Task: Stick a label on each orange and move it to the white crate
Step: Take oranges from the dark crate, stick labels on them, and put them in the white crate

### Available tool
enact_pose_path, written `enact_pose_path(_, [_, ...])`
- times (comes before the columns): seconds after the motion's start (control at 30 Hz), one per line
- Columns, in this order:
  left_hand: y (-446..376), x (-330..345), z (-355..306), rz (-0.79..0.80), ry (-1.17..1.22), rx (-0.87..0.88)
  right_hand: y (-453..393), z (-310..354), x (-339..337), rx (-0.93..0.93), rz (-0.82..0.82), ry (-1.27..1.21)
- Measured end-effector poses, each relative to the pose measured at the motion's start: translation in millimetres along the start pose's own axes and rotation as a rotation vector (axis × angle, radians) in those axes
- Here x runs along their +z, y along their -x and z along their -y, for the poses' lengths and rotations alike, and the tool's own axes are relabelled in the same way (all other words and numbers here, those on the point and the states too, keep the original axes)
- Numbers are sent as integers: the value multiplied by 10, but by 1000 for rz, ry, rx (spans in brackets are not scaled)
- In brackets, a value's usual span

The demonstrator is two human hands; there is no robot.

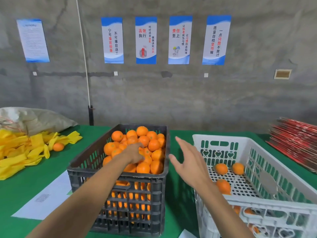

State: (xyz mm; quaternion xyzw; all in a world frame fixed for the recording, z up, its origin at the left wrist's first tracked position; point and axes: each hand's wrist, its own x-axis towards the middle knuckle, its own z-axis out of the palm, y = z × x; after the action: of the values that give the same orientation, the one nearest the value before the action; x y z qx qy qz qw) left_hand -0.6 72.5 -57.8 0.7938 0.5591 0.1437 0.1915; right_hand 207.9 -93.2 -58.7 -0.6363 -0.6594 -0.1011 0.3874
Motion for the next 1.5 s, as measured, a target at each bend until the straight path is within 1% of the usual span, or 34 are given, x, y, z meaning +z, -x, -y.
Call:
enact_pose_path(0.1, [-188, 49, -32, 145, -184, -43, -52, 98, 195, -17, 31, -40])
enact_pose_path(0.2, [-298, 40, -10, 194, -227, -72, -65, 128, 296, 8, 47, -93])
enact_pose_path(0.3, [-360, 21, 67, 148, -148, -82, -44, 124, 299, 29, 33, -129])
enact_pose_path(0.37, [-334, -1, 76, 70, -99, -67, 2, 123, 258, 34, 28, -141])
enact_pose_path(0.4, [-303, -29, 47, 4, -68, -44, 32, 124, 230, 33, 26, -150])
enact_pose_path(0.43, [-250, -67, 0, -87, -21, 0, 69, 128, 200, 31, 26, -162])
enact_pose_path(0.5, [-54, -155, -141, -282, 178, 122, 147, 151, 139, 33, 34, -184])
enact_pose_path(0.53, [86, -187, -223, -346, 304, 188, 186, 174, 110, 34, 36, -198])
enact_pose_path(0.57, [262, -204, -308, -375, 426, 253, 231, 206, 81, 35, 32, -217])
enact_pose_path(0.67, [924, -132, -481, -359, 735, 357, 430, 324, 17, 19, -12, -284])
enact_pose_path(0.77, [1583, 88, -553, -316, 972, 415, 753, 395, -17, 26, -78, -359])
enact_pose_path(0.83, [1900, 304, -547, -321, 1103, 437, 1007, 362, -2, 28, -96, -392])
enact_pose_path(0.9, [2121, 560, -511, -295, 1208, 385, 1277, 285, 20, 58, -68, -456])
enact_pose_path(1.0, [2331, 1010, -392, -149, 1340, 237, 1684, 138, 79, 103, 20, -496])
enact_pose_path(1.1, [2464, 1493, -275, 0, 1450, 76, 2079, -35, 157, 185, 156, -433])
enact_pose_path(1.17, [2524, 1804, -228, 63, 1454, -15, 2324, -172, 217, 223, 225, -349])
enact_pose_path(1.27, [2573, 2178, -198, 96, 1421, -116, 2622, -339, 285, 285, 336, -301])
enact_pose_path(1.33, [2596, 2345, -182, 101, 1450, -161, 2741, -392, 323, 309, 422, -276])
enact_pose_path(1.43, [2624, 2507, -146, 94, 1488, -227, 2804, -424, 381, 242, 491, -133])
enact_pose_path(1.5, [2631, 2559, -126, 75, 1536, -274, 2800, -424, 408, 212, 502, -61])
